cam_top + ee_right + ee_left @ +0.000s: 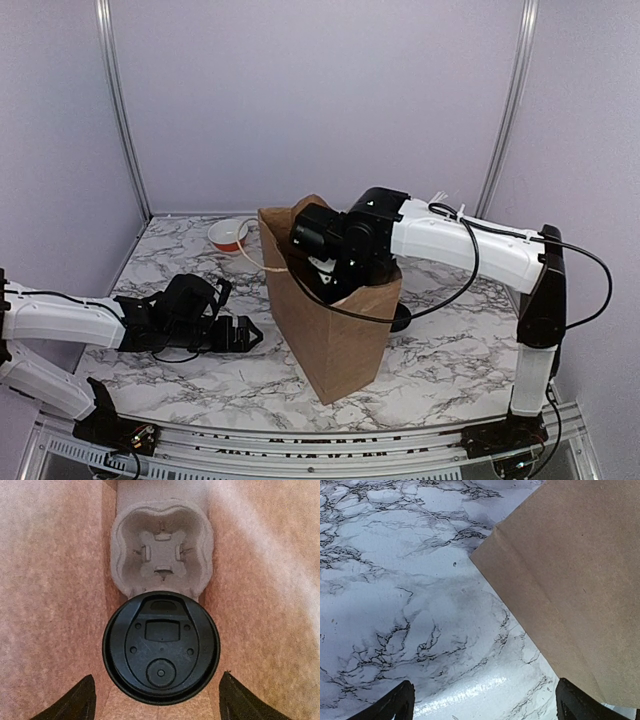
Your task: Pack the takeout coffee
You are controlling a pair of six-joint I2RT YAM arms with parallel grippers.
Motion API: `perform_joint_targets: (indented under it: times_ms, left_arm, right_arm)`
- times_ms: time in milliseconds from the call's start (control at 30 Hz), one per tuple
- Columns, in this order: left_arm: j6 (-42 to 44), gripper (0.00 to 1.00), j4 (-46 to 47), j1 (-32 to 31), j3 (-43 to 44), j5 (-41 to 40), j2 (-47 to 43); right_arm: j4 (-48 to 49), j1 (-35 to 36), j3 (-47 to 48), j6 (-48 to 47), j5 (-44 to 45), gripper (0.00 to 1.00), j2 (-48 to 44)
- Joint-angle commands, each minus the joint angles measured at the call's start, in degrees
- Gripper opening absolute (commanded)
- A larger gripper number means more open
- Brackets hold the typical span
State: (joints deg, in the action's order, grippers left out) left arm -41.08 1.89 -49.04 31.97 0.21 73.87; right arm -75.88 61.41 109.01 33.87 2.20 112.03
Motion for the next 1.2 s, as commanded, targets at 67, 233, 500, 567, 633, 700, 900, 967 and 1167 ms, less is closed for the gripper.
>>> perform_joint_targets:
  times_ms: [67, 233, 500, 567, 633, 700, 900, 967, 1167]
  left_arm:
    - [0.8, 0.99, -1.2, 0.4, 1.2, 0.5, -1.4]
    - [1.0, 0.99, -1.5, 0.4, 1.5, 0.5, -1.4]
    - [1.3, 0.99, -1.9, 0.4, 2.3, 0.6, -1.3]
    - [1.4, 0.99, -2.1, 0.5, 2.5, 0.5, -1.3]
    - [1.4, 0.99, -2.2, 0.5, 2.8, 0.5, -1.3]
    - [1.3, 0.99, -2.4, 0.5, 3.0, 0.5, -1.2]
    - [1.7, 0.99, -3.1, 0.5, 3.6, 0.4, -1.5]
    - [1.9, 0.99, -3.3, 0.6, 3.8, 0.3, -1.6]
    - [2.1, 0.99, -3.9, 0.7, 4.5, 0.2, -1.9]
  right_arm:
    - [-2.4, 0.9, 4.0, 1.1, 1.9, 0.82, 0.3]
    - [-2.6, 1.1, 5.8, 1.3, 2.4, 0.83, 0.1]
    - [-2.7, 1.1, 7.4, 1.6, 3.1, 0.83, -0.6]
    - [-2.7, 1.1, 7.8, 1.7, 3.3, 0.83, -0.8]
    - [-2.7, 1.1, 8.2, 1.8, 3.3, 0.83, -0.9]
    - [-2.7, 1.1, 8.7, 1.9, 3.6, 0.83, -1.1]
    - [-2.7, 1.1, 10.4, 2.1, 4.2, 0.83, -1.5]
    - [-2.7, 1.1, 11.0, 2.2, 4.5, 0.83, -1.6]
    - [-2.7, 1.1, 13.6, 2.3, 6.0, 0.83, -2.0]
